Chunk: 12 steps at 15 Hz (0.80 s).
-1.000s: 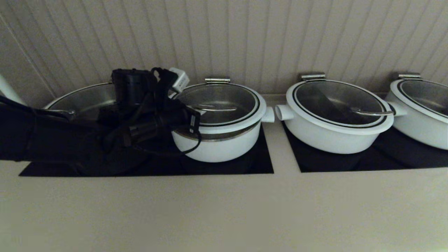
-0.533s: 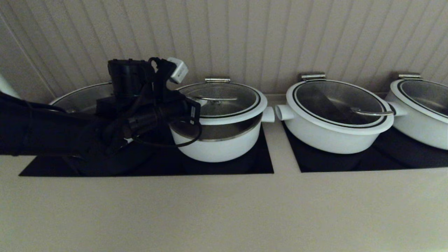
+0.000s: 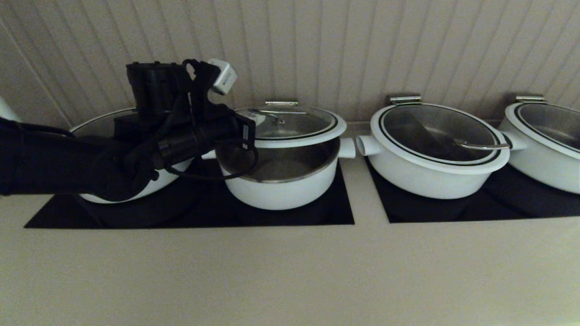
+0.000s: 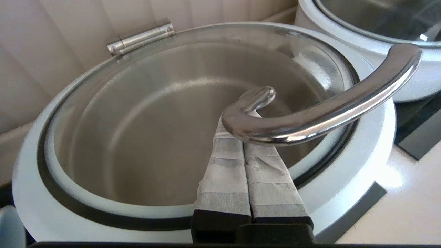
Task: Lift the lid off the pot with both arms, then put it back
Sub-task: Open the food pot lid a small opening with the left arm, then hold the pot lid with the right arm
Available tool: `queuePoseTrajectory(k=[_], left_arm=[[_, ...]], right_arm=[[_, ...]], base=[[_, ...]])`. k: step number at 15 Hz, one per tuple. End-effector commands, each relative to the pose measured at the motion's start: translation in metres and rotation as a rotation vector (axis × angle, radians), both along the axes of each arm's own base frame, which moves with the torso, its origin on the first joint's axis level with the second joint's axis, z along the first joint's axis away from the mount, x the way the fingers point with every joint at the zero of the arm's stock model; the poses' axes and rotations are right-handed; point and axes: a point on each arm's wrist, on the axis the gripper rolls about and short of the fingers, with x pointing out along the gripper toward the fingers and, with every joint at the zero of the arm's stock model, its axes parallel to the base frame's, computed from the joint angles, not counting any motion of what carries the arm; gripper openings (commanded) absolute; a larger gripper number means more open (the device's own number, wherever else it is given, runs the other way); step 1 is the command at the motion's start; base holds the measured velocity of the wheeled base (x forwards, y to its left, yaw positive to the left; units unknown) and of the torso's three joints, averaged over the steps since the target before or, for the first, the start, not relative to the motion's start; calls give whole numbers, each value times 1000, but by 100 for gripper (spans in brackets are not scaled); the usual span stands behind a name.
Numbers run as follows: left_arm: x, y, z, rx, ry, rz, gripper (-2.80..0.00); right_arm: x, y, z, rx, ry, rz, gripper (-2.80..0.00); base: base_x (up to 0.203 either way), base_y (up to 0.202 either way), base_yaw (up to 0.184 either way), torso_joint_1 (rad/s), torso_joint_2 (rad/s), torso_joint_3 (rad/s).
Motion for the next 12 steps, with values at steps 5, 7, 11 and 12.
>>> queuePoseTrajectory(k=[5,7,11,12], left_arm=[[3,0,10,-17,-36,5,-280],[4,0,10,-17,-37,3,-280],[7,-1,7,-13,-32,5,-280],[8,-2,10,-19,-42,5,-280]], right_arm=[[0,0,0,-2,0,3,-280],[0,0,0,-2,0,2,-280],[0,0,0,-2,0,1,-280],[0,0,0,-2,0,2,-280]], base=[[0,0,0,0,0,0],[0,0,0,0,0,0],[0,0,0,0,0,0],[0,0,0,0,0,0]])
